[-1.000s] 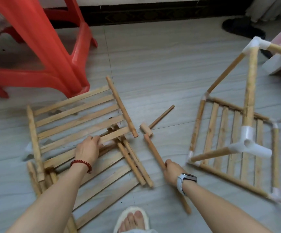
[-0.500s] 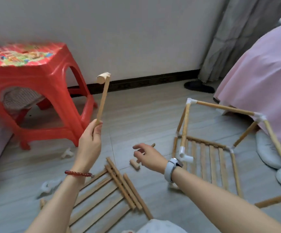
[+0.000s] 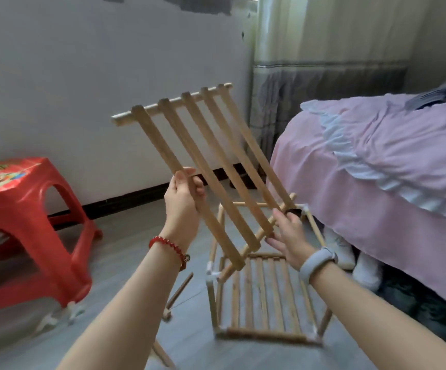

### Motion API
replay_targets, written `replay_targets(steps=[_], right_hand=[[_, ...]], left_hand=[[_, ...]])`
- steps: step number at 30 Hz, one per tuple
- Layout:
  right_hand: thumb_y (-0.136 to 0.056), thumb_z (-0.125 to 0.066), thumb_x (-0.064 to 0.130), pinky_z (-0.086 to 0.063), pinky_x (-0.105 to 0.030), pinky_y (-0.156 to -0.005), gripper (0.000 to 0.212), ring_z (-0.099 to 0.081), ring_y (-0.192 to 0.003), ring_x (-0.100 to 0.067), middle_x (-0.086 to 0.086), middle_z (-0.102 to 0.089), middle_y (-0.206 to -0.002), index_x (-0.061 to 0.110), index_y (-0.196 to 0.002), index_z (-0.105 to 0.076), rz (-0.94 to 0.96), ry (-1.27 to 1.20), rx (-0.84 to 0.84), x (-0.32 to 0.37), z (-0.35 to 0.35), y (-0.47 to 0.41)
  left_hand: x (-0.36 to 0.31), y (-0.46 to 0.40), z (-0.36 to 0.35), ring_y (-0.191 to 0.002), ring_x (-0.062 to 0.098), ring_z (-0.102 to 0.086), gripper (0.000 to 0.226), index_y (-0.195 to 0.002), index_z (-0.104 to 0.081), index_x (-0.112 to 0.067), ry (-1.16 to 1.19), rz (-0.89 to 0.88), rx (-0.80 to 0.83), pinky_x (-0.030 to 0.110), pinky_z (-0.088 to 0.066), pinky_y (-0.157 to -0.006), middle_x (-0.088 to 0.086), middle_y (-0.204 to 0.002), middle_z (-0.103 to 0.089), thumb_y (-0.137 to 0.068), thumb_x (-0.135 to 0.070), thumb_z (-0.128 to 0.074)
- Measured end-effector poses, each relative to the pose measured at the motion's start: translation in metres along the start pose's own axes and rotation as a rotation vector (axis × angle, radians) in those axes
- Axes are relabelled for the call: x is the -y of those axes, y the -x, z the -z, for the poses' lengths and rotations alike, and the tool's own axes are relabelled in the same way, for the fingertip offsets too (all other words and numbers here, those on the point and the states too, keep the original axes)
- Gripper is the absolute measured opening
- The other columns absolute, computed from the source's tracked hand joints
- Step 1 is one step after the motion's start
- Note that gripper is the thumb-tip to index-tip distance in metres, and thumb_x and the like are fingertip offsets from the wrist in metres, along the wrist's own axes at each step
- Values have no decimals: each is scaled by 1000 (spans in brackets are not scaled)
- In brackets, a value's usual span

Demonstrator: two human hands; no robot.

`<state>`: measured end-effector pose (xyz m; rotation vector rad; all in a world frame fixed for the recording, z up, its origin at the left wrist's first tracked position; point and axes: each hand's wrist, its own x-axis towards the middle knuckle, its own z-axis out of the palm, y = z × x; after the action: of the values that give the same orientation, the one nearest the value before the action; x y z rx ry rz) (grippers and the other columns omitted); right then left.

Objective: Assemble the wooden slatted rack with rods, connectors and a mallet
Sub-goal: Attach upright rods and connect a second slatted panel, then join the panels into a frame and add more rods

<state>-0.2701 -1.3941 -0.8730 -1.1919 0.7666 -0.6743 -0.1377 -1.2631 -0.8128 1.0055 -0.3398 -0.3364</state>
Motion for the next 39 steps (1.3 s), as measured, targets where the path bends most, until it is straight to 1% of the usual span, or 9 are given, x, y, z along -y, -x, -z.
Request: replay_targets(steps=[2,5,7,9,12,16,25,30,39], right_hand=[[-92,-50,11,-48,-27,-67,24,-59,-74,-19,-5,-58,-79,8,-116,-50,119,109,-192,-3,37,-5],[-90,-52,20,-41,-29,-83,37,-51,-101,-29,-18,-53,-116,6,-124,-49,133,695,-400,-13,84,-23],[-90,-48,32,-39,-36,-94,37,-45,-114,-34,-17,-49,-125,12,-120,-54,22,1051,-389,-22,108,-35],[-93,-42,35,-41,-36,-90,36,-50,-112,-35,-15,-56,-118,11,-116,-56,-33,1159,-282,-30,124,-47],[-98,-36,34,-42,-33,-79,33,-59,-100,-30,-9,-62,-102,11,-107,-57,-13,1057,-102,-38,129,-64],[-96,-42,26,-48,-32,-59,26,-57,-54,-19,-7,-55,-65,9,-78,-51,-87,751,14,-50,122,-86],[-95,-42,31,-38,-29,-56,28,-48,-59,-23,-4,-48,-68,14,-74,-43,-103,822,-239,-94,135,-146],[-96,-43,31,-36,-28,-58,27,-53,-72,-27,-10,-53,-77,9,-83,-49,-164,888,-228,-106,134,-171],[-96,-42,31,-33,-23,-47,25,-48,-54,-20,-4,-47,-64,9,-85,-48,-200,822,-225,-109,135,-178]], left_hand=[[24,-4,-7,-48,8,-42,35,-92,-53,-11,147,163,-24,21,-39,-52,0,-62,-47,-104,-31,-28],[60,-11,0,-42,6,-38,38,-95,-51,-7,255,350,-47,17,-36,-41,0,-62,-44,-104,-34,-26],[82,-19,8,-39,5,-37,38,-95,-50,-6,264,431,-41,16,-34,-38,1,-63,-41,-105,-33,-24],[102,-29,10,-38,4,-37,38,-95,-49,-6,253,517,-5,15,-34,-38,1,-64,-41,-105,-33,-24],[125,-42,8,-37,4,-38,38,-95,-49,-5,230,647,46,15,-35,-37,1,-64,-44,-104,-34,-25],[149,-54,5,-42,5,-44,39,-101,-51,-5,16,762,161,17,-41,-44,1,-66,-50,-104,-35,-27],[208,-91,-8,-83,20,-65,29,-115,-57,2,-824,637,260,27,-52,-66,14,-101,-64,-99,-18,-43],[227,-107,-8,-58,10,-51,30,-104,-63,5,-952,536,252,16,-42,-50,2,-68,-54,-99,-15,-42],[236,-116,4,-72,18,-53,28,-99,-63,1,-1045,462,348,28,-51,-70,12,-80,-53,-99,-20,-43]])
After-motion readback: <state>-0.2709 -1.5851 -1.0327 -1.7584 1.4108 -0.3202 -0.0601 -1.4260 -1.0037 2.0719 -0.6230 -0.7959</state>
